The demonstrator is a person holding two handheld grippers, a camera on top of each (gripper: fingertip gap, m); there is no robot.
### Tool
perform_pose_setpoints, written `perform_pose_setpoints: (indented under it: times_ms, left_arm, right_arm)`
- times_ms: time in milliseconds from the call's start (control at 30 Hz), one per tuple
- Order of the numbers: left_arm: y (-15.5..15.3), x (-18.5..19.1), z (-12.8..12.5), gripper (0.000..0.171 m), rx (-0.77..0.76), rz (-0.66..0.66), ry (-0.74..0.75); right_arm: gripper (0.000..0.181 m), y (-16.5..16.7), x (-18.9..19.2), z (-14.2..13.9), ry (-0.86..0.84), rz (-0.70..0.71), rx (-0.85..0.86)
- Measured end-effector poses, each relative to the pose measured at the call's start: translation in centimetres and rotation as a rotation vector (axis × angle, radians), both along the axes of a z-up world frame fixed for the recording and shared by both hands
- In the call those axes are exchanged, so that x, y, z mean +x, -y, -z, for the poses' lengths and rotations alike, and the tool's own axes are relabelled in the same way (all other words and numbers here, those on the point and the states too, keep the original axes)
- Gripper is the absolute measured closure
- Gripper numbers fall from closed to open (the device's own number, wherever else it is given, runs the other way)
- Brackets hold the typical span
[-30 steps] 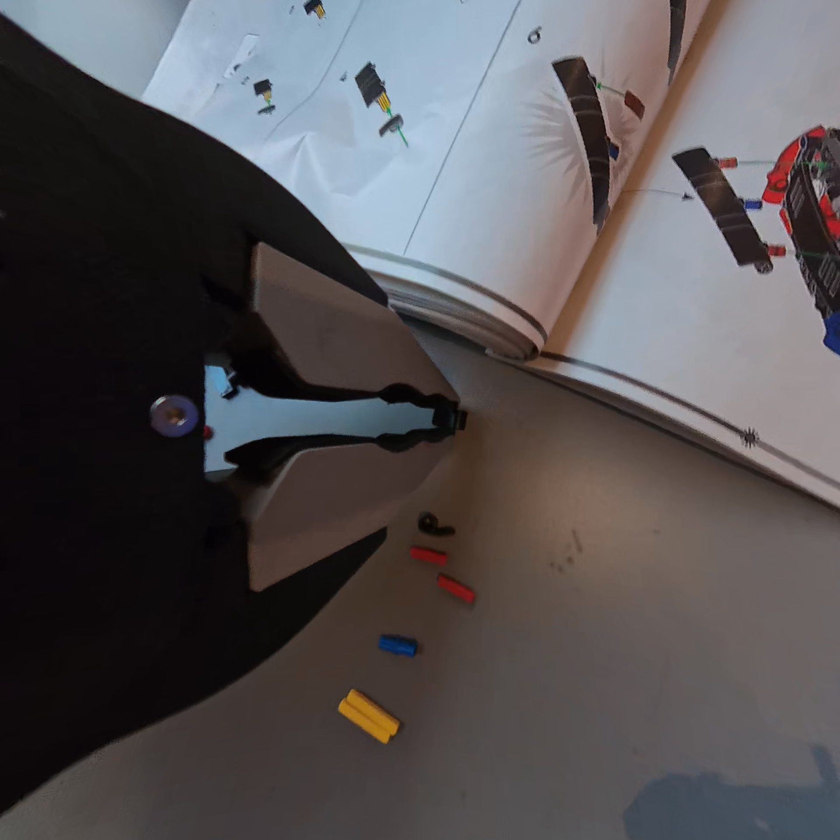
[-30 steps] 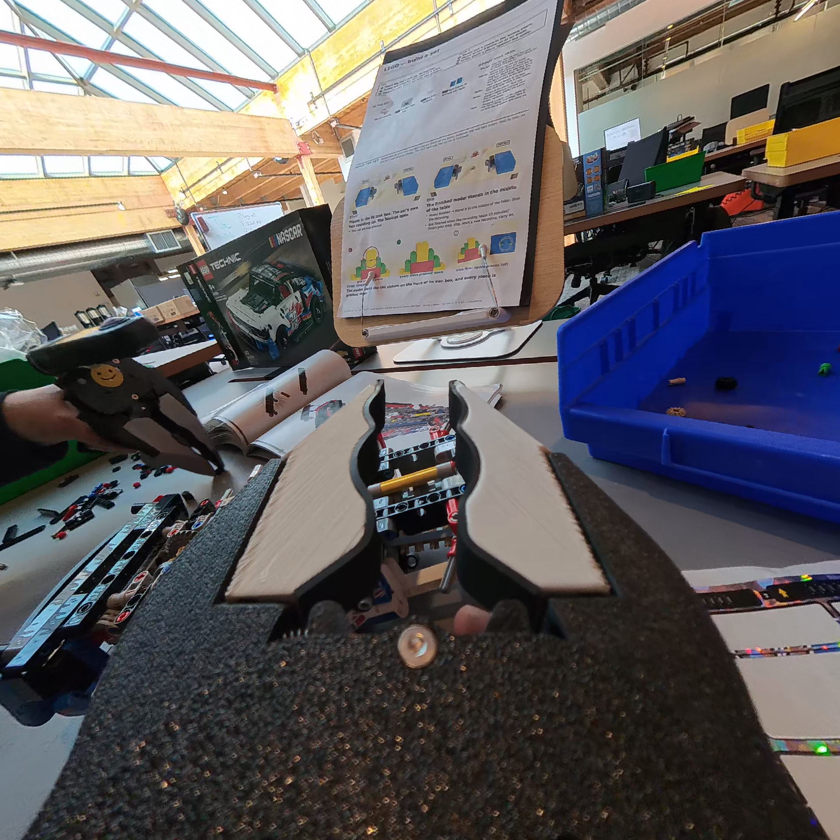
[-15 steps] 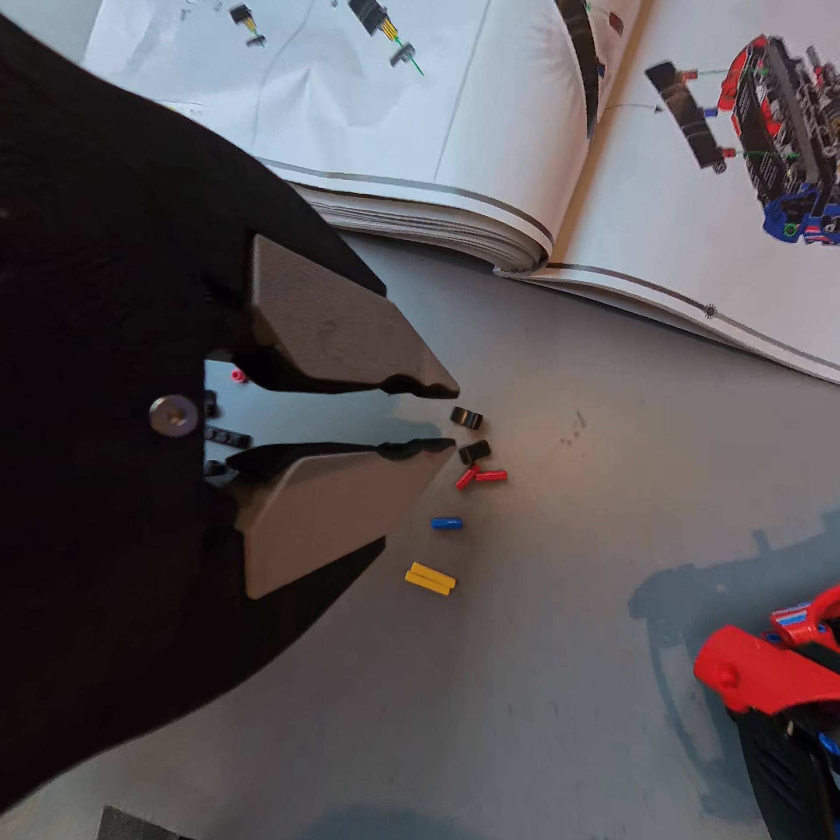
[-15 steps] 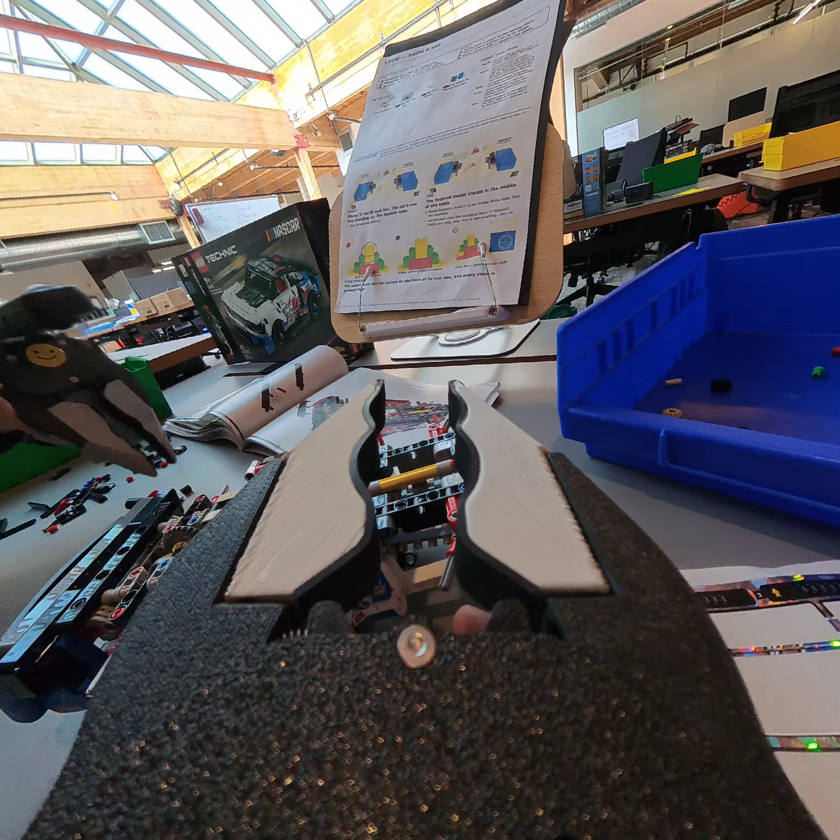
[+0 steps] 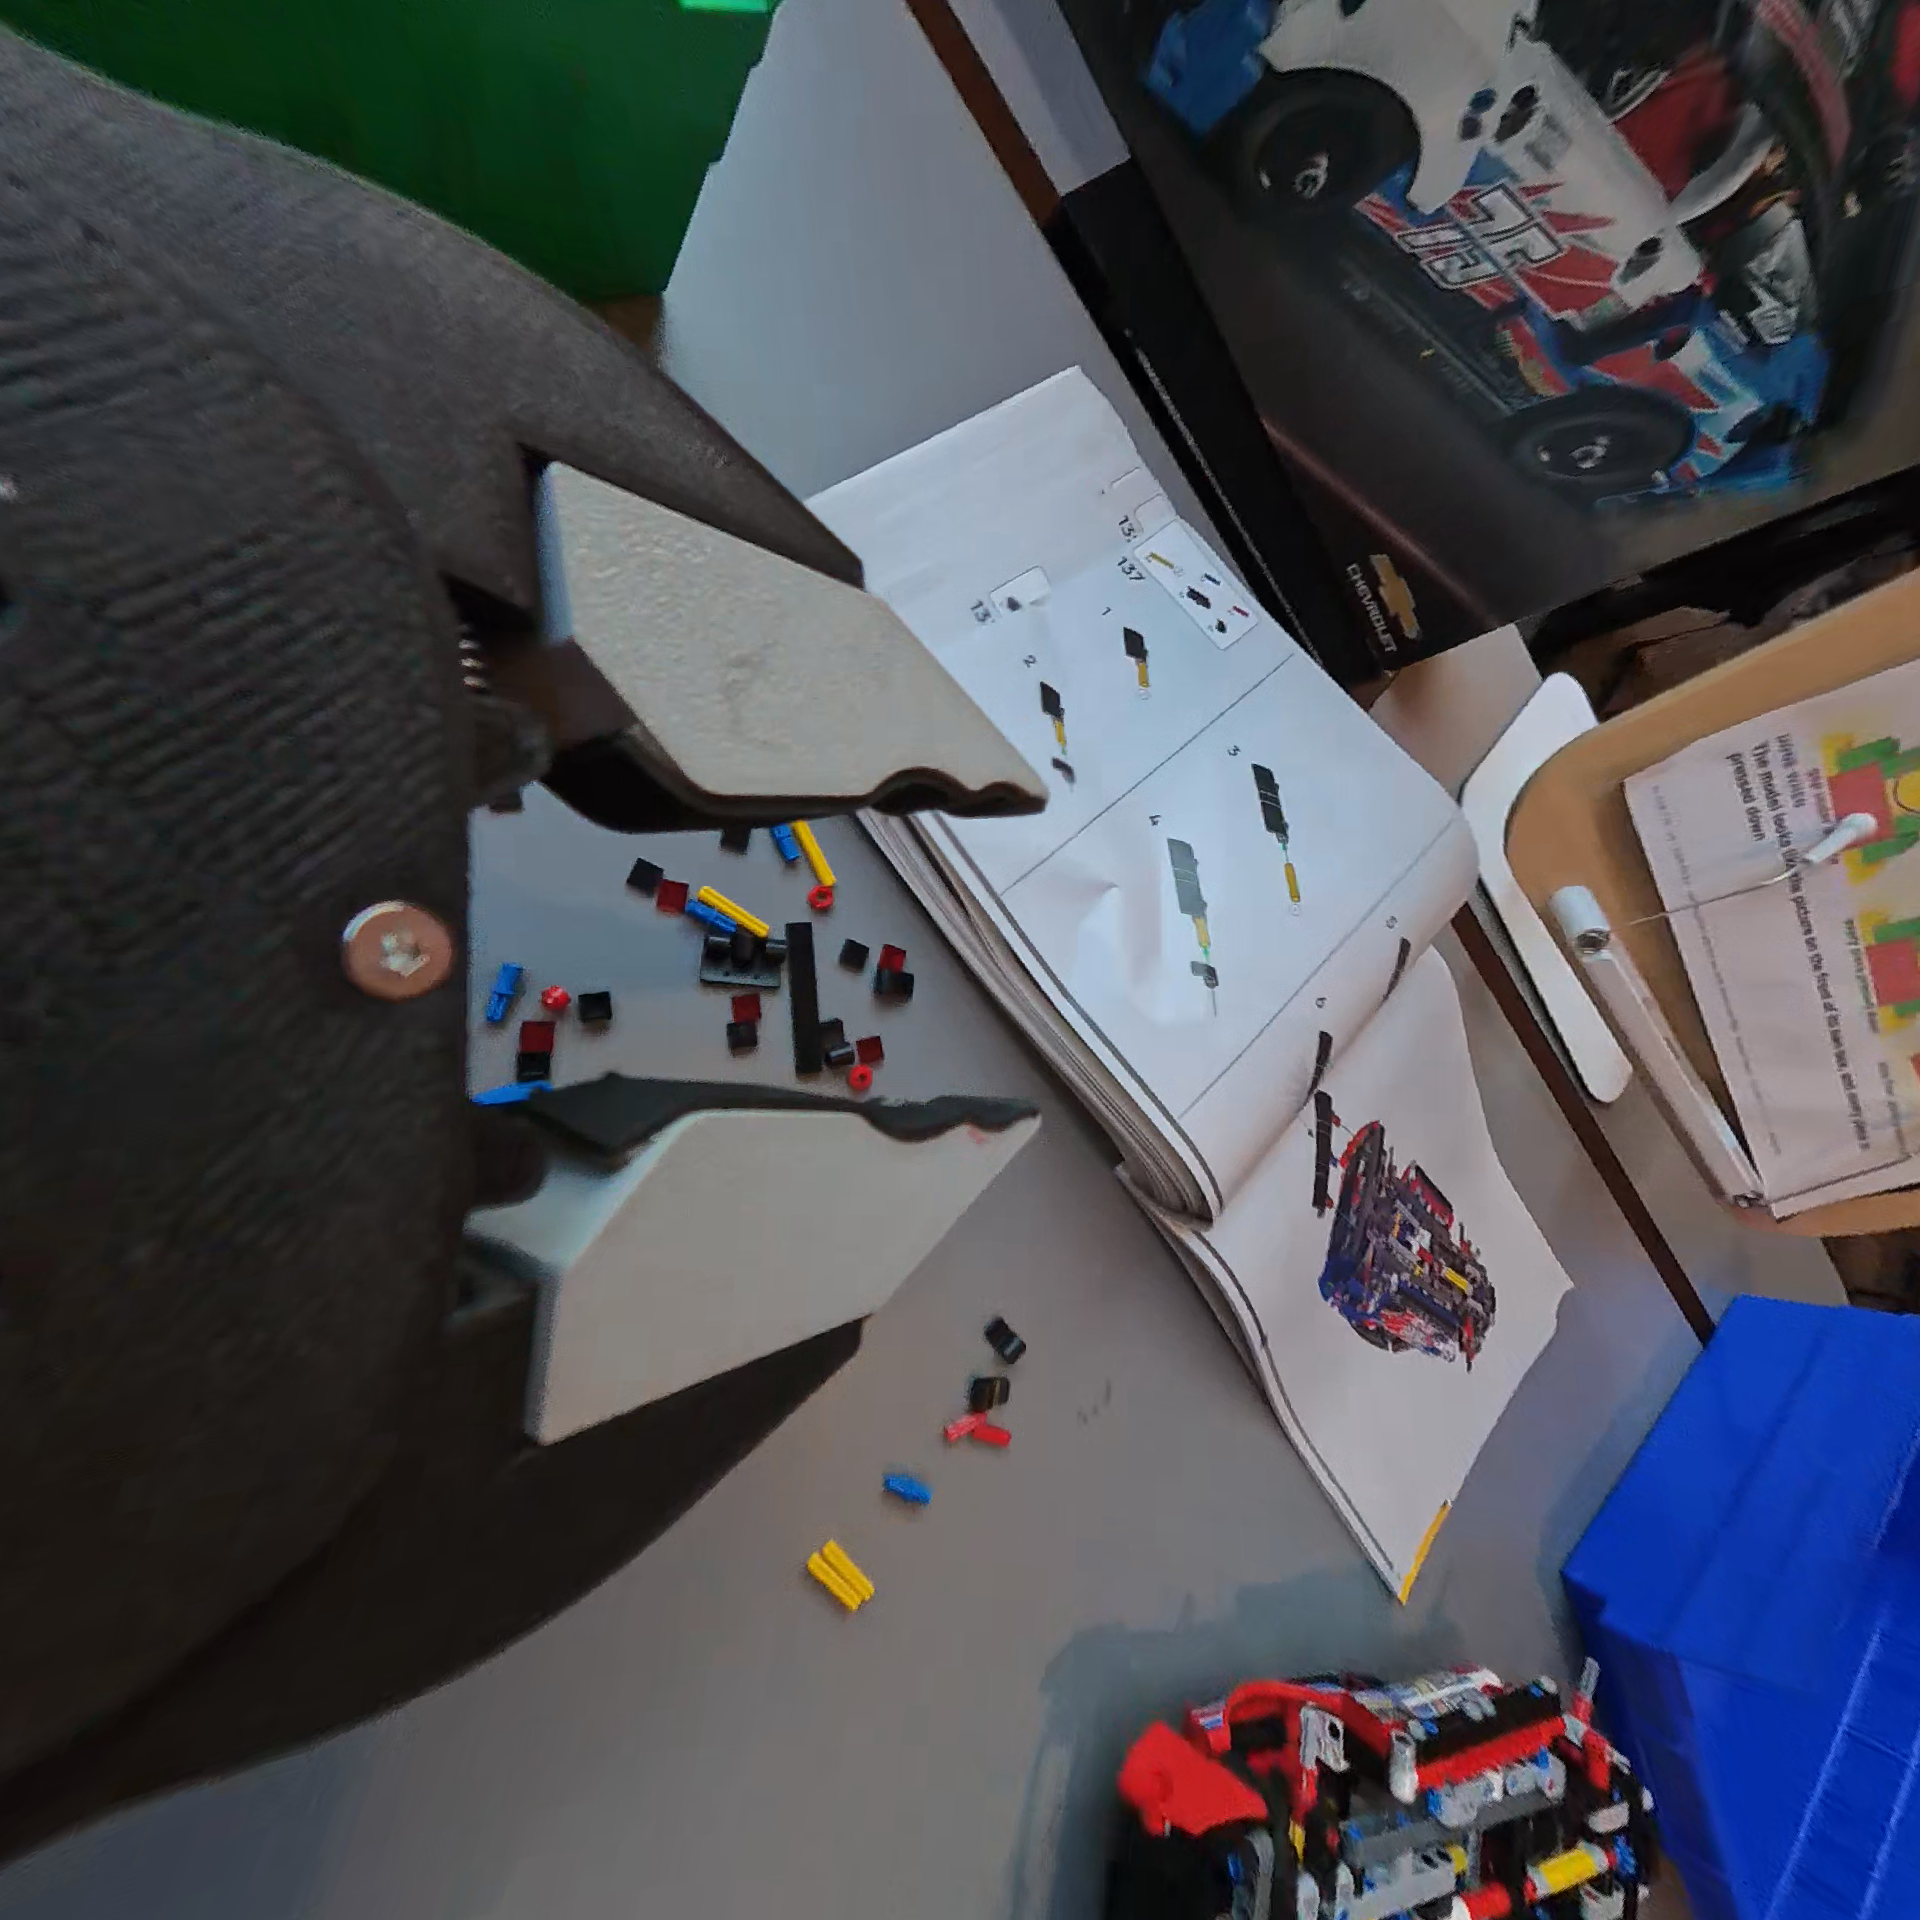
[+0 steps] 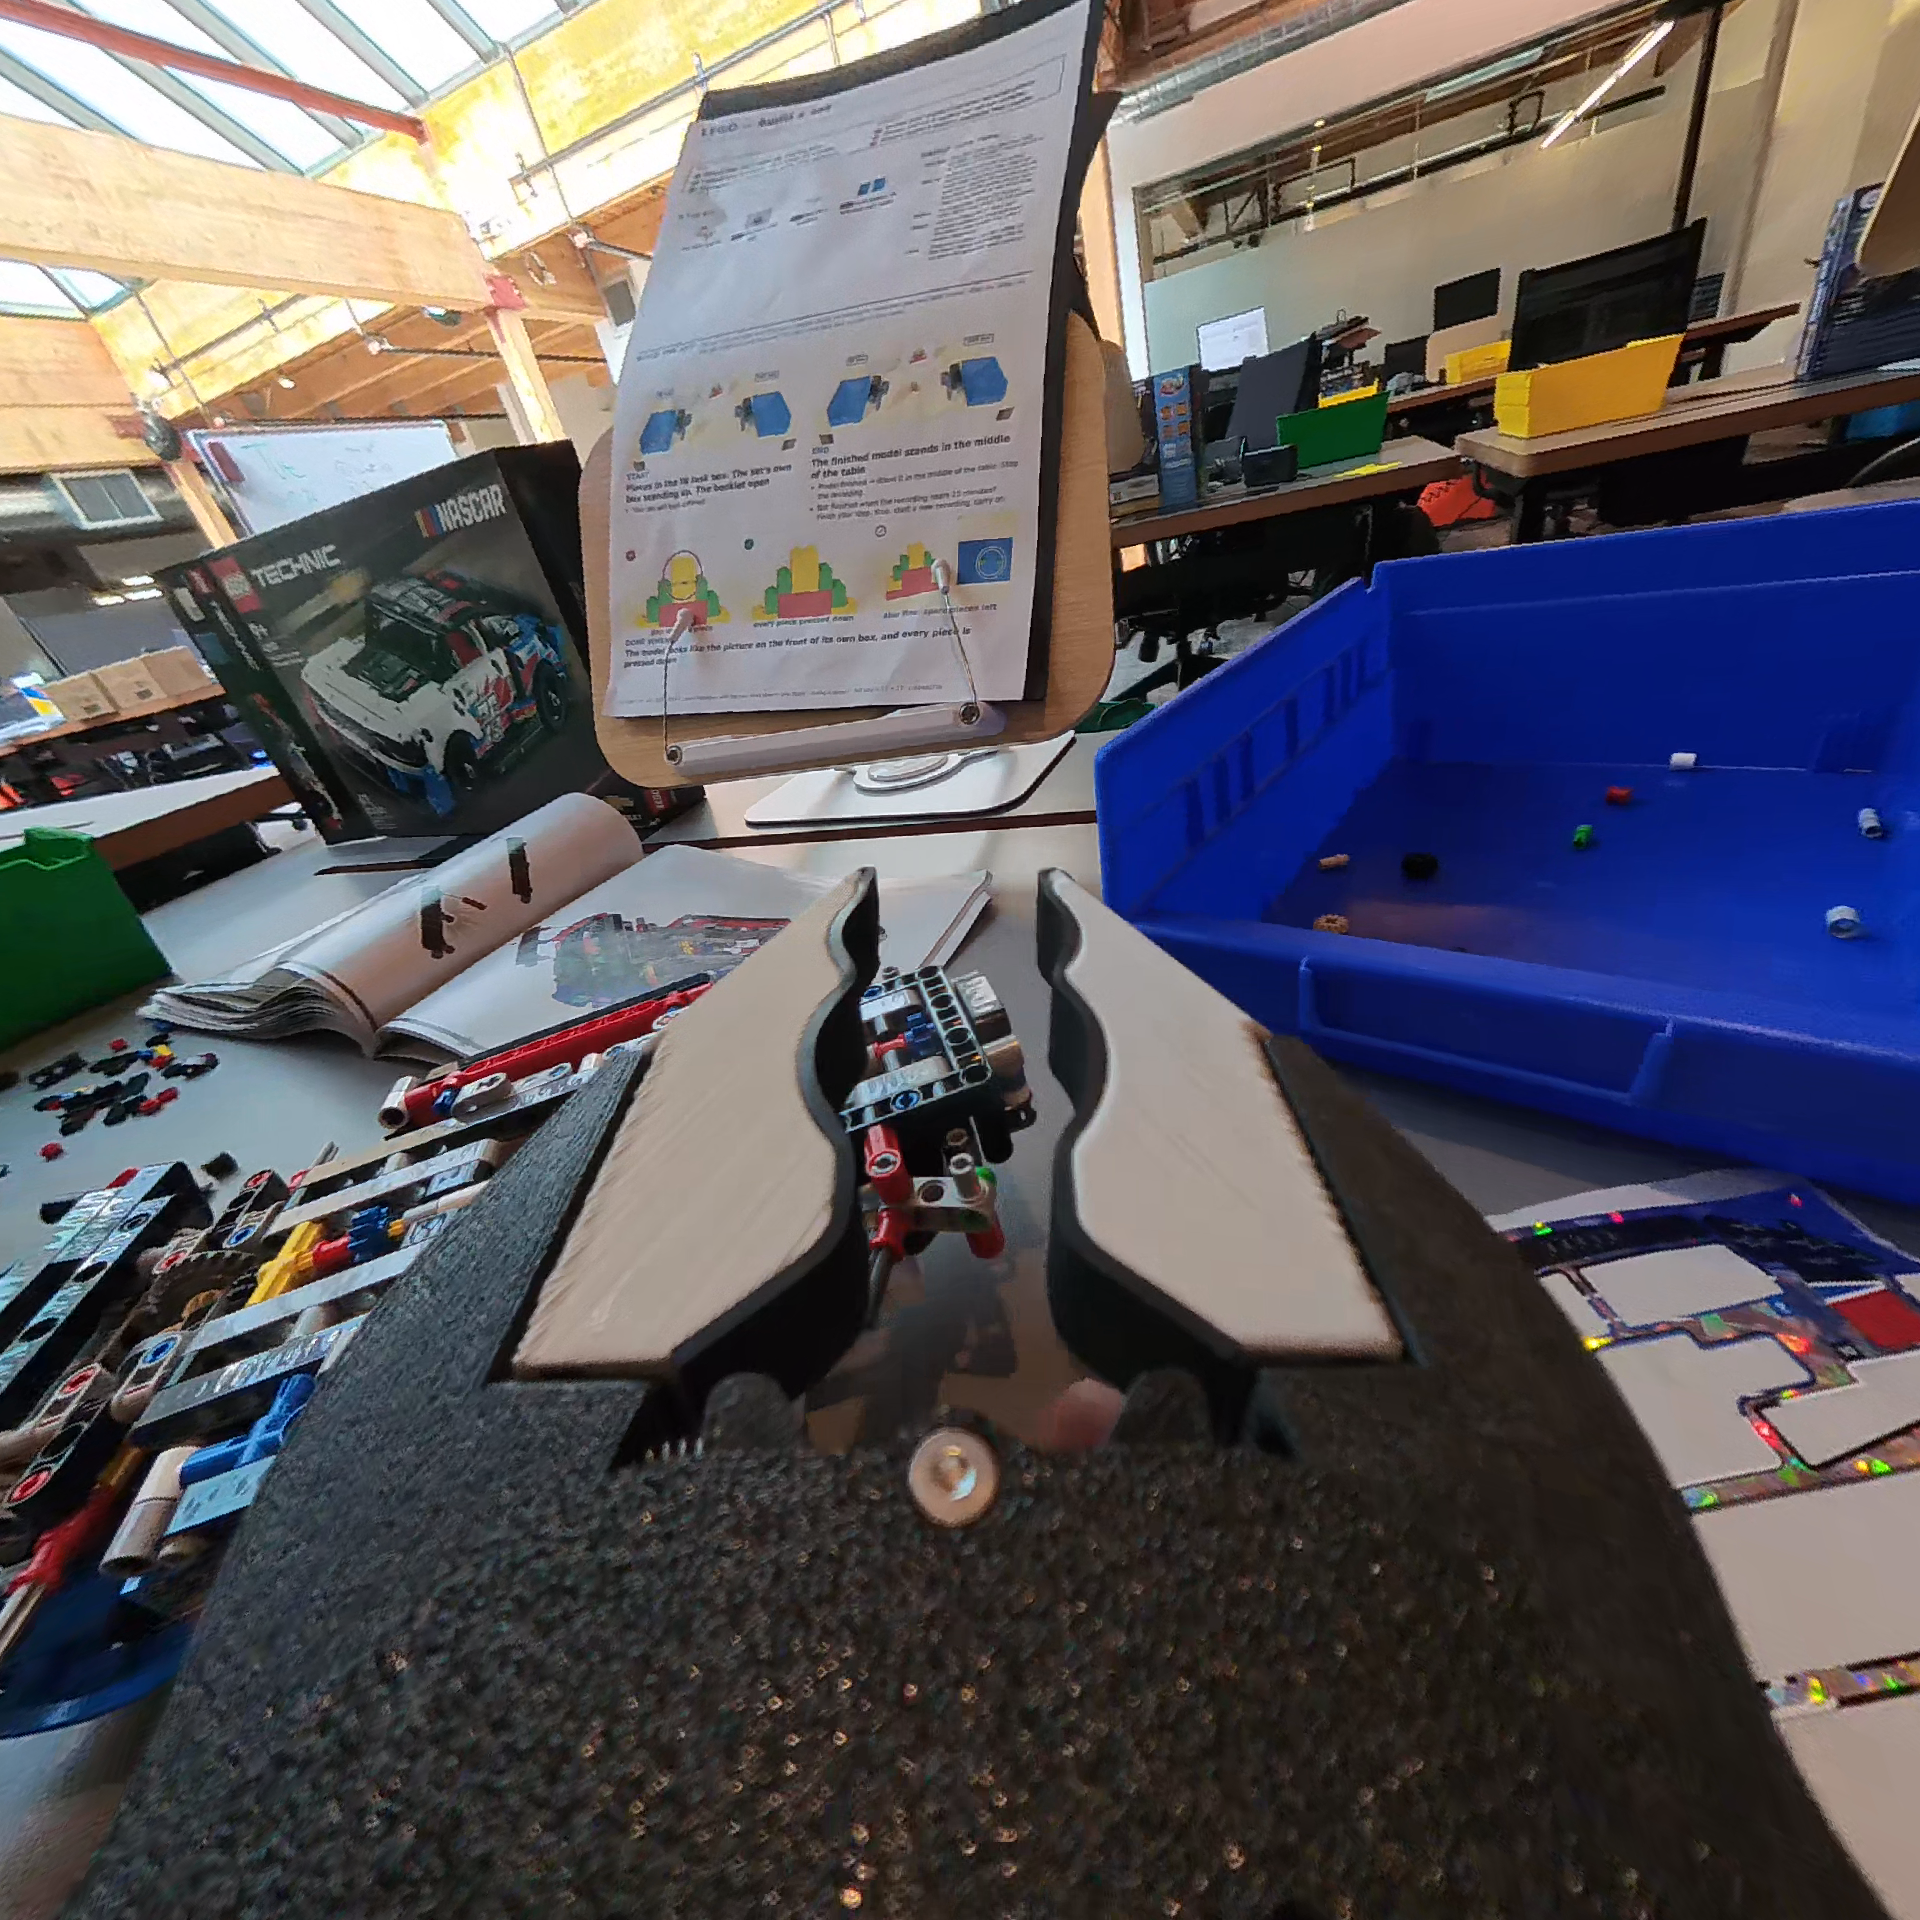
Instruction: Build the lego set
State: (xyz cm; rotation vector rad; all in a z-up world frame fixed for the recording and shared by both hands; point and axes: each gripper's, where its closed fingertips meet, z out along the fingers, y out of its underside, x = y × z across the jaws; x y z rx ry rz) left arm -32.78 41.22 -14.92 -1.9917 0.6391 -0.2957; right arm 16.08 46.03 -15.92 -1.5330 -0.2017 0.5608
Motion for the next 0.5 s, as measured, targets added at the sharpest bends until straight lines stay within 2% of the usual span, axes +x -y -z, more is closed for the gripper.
perform_pose_setpoints:
  times_ms: [100,233,300,400,500]
  left_arm:
    - [0.4,-0.3,1.6,0.12,-0.002,0.021,0.018]
    - [0.8,-0.2,1.2,0.132,0.071,0.044,0.149]
    - [1.2,0.0,1.5,0.127,0.032,0.065,0.182]
    - [1.0,-1.3,2.0,0.129,0.013,-0.002,0.178]
    - [1.2,-1.0,2.4,0.131,-0.029,-0.001,0.229]
  right_arm:
    - [0.15,0.0,-0.4,0.1,0.026,-0.004,0.001]
    - [0.147,-0.3,-1.3,0.6,0.113,0.003,-0.008]
    - [0.144,-0.4,-1.6,0.9,0.147,0.005,-0.018]
    - [0.143,-0.7,-1.4,1.0,0.162,0.031,-0.021]
    - [0.141,-1.0,-0.9,0.9,0.142,0.05,-0.023]
